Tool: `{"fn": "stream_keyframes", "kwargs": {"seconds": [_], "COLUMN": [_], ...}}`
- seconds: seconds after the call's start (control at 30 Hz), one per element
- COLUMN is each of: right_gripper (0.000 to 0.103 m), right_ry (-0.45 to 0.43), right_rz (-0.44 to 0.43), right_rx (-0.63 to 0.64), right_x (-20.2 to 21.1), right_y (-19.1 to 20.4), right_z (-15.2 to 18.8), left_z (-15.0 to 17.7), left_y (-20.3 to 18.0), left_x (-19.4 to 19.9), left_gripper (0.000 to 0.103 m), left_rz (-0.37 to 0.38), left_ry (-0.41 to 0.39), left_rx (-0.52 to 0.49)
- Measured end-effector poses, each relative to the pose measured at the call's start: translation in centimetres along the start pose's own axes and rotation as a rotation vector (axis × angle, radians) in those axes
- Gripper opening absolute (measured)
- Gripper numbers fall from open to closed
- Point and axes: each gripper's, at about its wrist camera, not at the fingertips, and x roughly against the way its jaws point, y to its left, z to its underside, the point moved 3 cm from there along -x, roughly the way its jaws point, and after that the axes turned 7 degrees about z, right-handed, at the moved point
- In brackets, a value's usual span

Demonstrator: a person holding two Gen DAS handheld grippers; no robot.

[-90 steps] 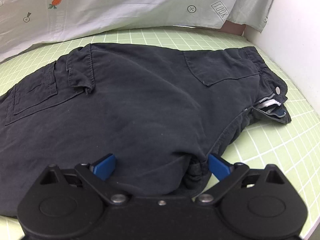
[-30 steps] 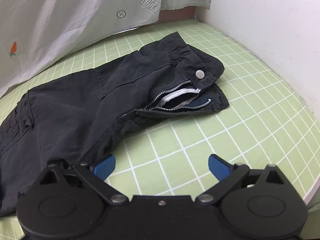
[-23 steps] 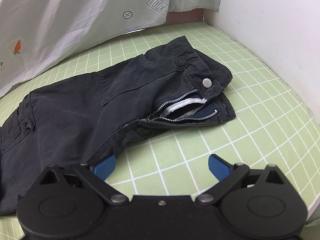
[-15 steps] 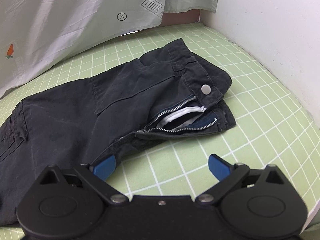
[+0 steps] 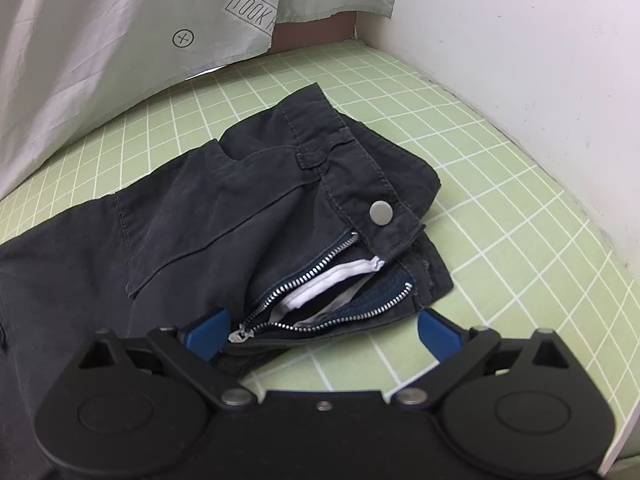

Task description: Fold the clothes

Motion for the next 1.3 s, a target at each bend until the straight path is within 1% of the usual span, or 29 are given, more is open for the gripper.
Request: {"fn": "stream_keyframes", "kwargs": {"seconds": [0.07, 0.1, 0.13, 0.17, 0.2, 0.27, 0.37, 0.43, 0.5, 0.6, 0.63, 0.67, 0.7, 0.73, 0.8, 0.87, 0.93, 1.0, 1.1, 1.23, 1.3], "right_gripper": [0.101, 0.101, 0.101, 0.101, 0.101, 0.101, 0.101, 0.101, 0.101, 0.101, 0.101, 0.101, 0.101, 0.101, 0.101, 0.101, 0.101, 0.101, 0.103, 0.103, 0.103], "right_ry": [0.005, 0.008, 0.011, 0.014, 0.014, 0.011, 0.002, -0.003, -0.006, -0.004, -0.002, -0.001, -0.001, 0.0, 0.0, -0.01, -0.022, -0.03, -0.041, -0.051, -0.037], "right_rz": [0.0, -0.001, -0.001, -0.002, 0.0, 0.003, 0.004, -0.001, -0.007, -0.018, -0.022, -0.027, -0.031, -0.035, -0.042, -0.045, -0.06, -0.089, -0.125, -0.084, -0.105], "right_rx": [-0.011, -0.018, -0.024, -0.031, -0.03, -0.023, -0.013, -0.015, -0.02, -0.033, -0.038, -0.04, -0.043, -0.045, -0.046, -0.045, -0.074, -0.126, -0.225, -0.331, -0.361], "right_x": [-0.1, -0.2, -0.2, -0.3, -0.3, -0.3, -0.1, 0.0, 0.1, 0.1, 0.0, 0.0, 0.0, 0.0, 0.0, 0.2, 0.4, 0.5, 0.0, -2.0, -3.5], "right_y": [-0.1, -0.1, -0.2, -0.2, -0.2, -0.3, -0.3, -0.5, -0.8, -1.1, -1.2, -1.3, -1.3, -1.4, -1.5, -1.8, -2.3, -3.0, -4.3, -6.0, -6.6], "right_z": [0.0, 0.1, 0.1, 0.1, 0.1, 0.2, 0.2, 0.3, 0.4, 0.5, 0.6, 0.6, 0.6, 0.6, 0.6, 0.4, 0.1, -0.4, -1.3, -2.4, -2.9], "left_z": [0.3, 0.3, 0.2, 0.1, -0.1, -0.2, -0.2, -0.1, 0.1, 1.2, 1.8, 2.6, 3.2, 4.0, 4.8, 4.6, 4.5, 4.5, 4.5, 4.3, 4.0], "left_y": [0.1, 0.1, 0.1, 0.1, 0.1, 0.4, 0.9, 0.6, -0.5, -3.0, -3.8, -4.3, -4.6, -4.9, -5.2, -5.5, -5.7, -5.7, -5.7, -5.4, -5.1], "left_x": [0.3, 0.5, 0.6, 0.6, 0.4, 0.5, 1.3, 2.2, 3.5, 5.4, 5.5, 5.0, 4.2, 3.1, 2.5, 2.4, 2.3, 2.3, 2.3, 2.3, 2.3], "left_gripper": [0.056, 0.048, 0.033, 0.02, 0.019, 0.018, 0.013, 0.011, 0.01, 0.01, 0.01, 0.011, 0.012, 0.017, 0.023, 0.037, 0.057, 0.065, 0.067, 0.068, 0.07], "left_rz": [0.006, 0.009, 0.006, -0.025, -0.036, -0.021, 0.005, 0.028, 0.06, 0.093, 0.096, 0.094, 0.091, 0.091, 0.091, 0.108, 0.135, 0.154, 0.16, 0.166, 0.169], "left_ry": [-0.015, -0.018, -0.02, -0.014, -0.009, -0.005, -0.016, -0.036, -0.051, -0.073, -0.068, -0.047, -0.008, 0.042, 0.042, 0.062, 0.075, 0.081, 0.09, 0.104, 0.108], "left_rx": [-0.013, -0.016, -0.02, -0.03, -0.042, -0.029, 0.019, 0.015, -0.025, -0.131, -0.16, -0.174, -0.182, -0.19, -0.188, -0.192, -0.171, -0.149, -0.137, -0.099, -0.075]}}
